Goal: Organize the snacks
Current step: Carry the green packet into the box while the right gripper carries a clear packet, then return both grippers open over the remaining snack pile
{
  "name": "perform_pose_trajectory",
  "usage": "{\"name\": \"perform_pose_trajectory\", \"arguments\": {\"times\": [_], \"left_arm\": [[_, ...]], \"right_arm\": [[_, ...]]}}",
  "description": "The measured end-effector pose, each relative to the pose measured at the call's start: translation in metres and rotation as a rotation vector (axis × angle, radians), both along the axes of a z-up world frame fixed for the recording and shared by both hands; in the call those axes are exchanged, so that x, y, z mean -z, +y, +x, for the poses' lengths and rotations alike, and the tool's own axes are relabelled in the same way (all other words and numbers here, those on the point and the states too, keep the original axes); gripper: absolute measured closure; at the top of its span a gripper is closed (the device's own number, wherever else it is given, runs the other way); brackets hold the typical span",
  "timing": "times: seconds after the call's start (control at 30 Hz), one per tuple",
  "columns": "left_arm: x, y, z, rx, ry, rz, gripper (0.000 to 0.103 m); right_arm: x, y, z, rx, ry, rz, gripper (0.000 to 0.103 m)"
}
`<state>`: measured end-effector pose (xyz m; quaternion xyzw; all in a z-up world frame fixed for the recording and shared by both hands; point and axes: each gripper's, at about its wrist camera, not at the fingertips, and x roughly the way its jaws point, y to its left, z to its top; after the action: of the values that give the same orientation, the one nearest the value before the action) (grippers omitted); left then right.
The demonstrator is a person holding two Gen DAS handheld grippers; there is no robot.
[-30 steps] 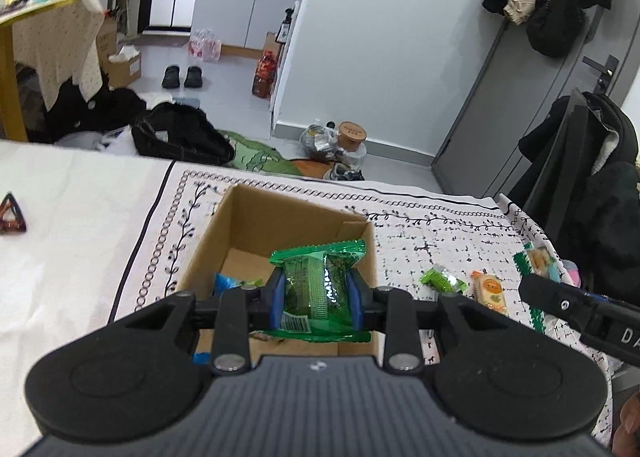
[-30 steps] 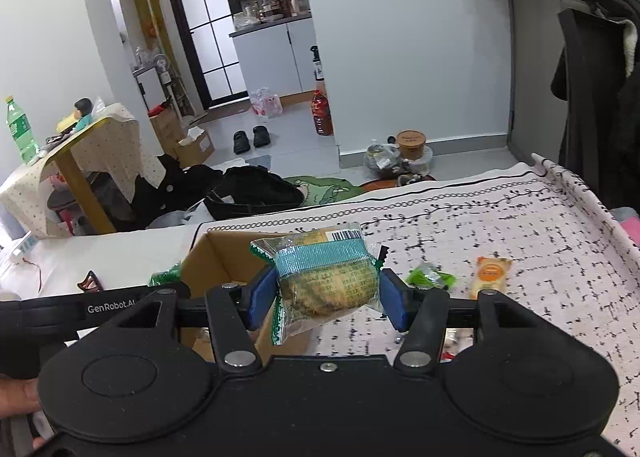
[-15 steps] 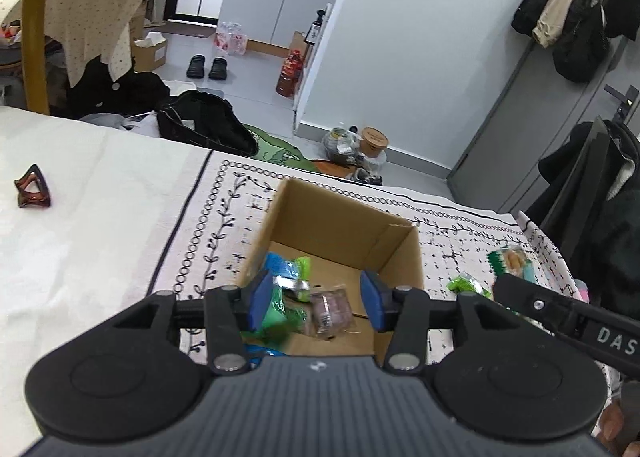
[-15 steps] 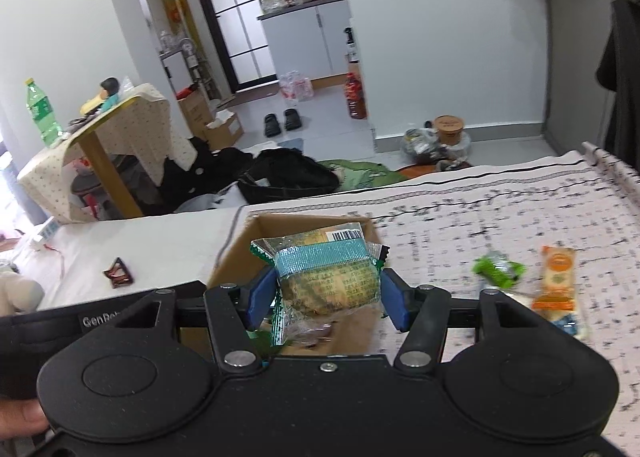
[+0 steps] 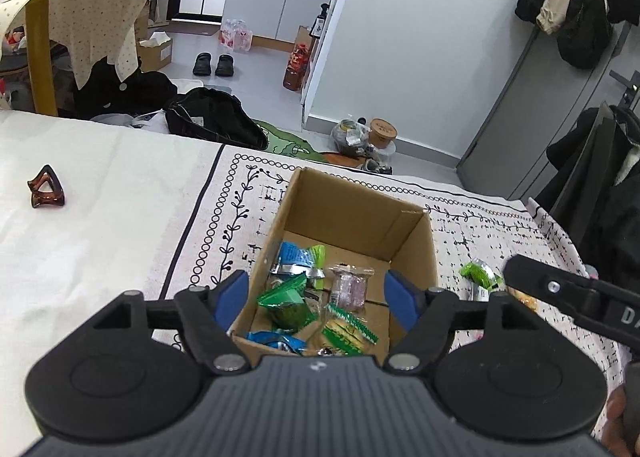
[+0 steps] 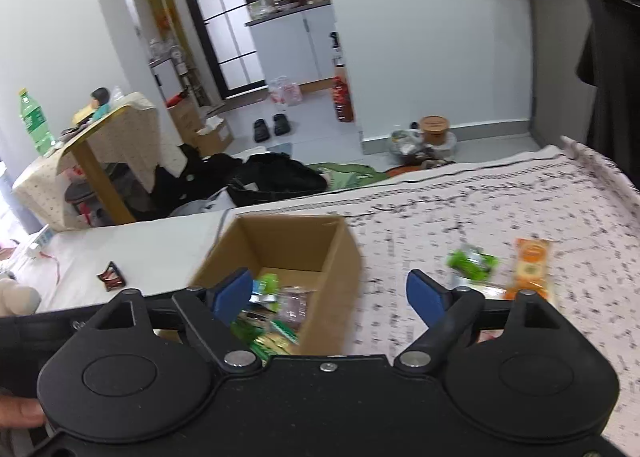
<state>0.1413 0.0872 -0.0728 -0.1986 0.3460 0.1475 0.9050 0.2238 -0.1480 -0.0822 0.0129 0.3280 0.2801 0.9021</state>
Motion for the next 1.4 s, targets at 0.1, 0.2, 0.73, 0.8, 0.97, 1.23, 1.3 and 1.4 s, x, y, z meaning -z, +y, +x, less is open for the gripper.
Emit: {"name": "perform_pose_trajectory", "arguments": {"times": [0.1, 0.2, 0.73, 0.8, 0.97, 1.23, 1.3, 1.4], "left_arm": [[0.0, -0.007, 0.002, 0.01, 0.008, 0.007, 0.026], [-0.001, -0.016, 0.005, 0.03, 0.01, 0.018, 0.021], [-0.008, -0.066, 0.028, 0.155, -0.013, 0.063, 0.0], [-0.008, -0.072, 0.03, 0.169, -0.016, 0.058, 0.0], [-0.009, -0.088, 0.038, 0.207, -0.025, 0.049, 0.0], [-0.006, -0.111, 0.05, 0.264, -0.015, 0.06, 0.0], [-0.005, -0.117, 0.054, 0.272, -0.01, 0.063, 0.0], [-0.002, -0.123, 0.058, 0.285, 0.002, 0.055, 0.0]], "right_arm": [[0.001, -0.015, 0.0, 0.024, 0.006, -0.009, 0.016], [0.001, -0.032, 0.0, 0.051, 0.01, -0.014, 0.012], [-0.004, -0.103, 0.005, 0.144, 0.009, -0.029, 0.0], [-0.003, -0.109, 0.004, 0.15, 0.005, -0.033, 0.0], [0.002, -0.125, 0.005, 0.175, 0.004, -0.05, 0.0], [0.01, -0.15, 0.009, 0.202, 0.018, -0.051, 0.0], [0.013, -0.156, 0.011, 0.208, 0.021, -0.055, 0.0], [0.018, -0.163, 0.016, 0.22, 0.031, -0.061, 0.0]]}}
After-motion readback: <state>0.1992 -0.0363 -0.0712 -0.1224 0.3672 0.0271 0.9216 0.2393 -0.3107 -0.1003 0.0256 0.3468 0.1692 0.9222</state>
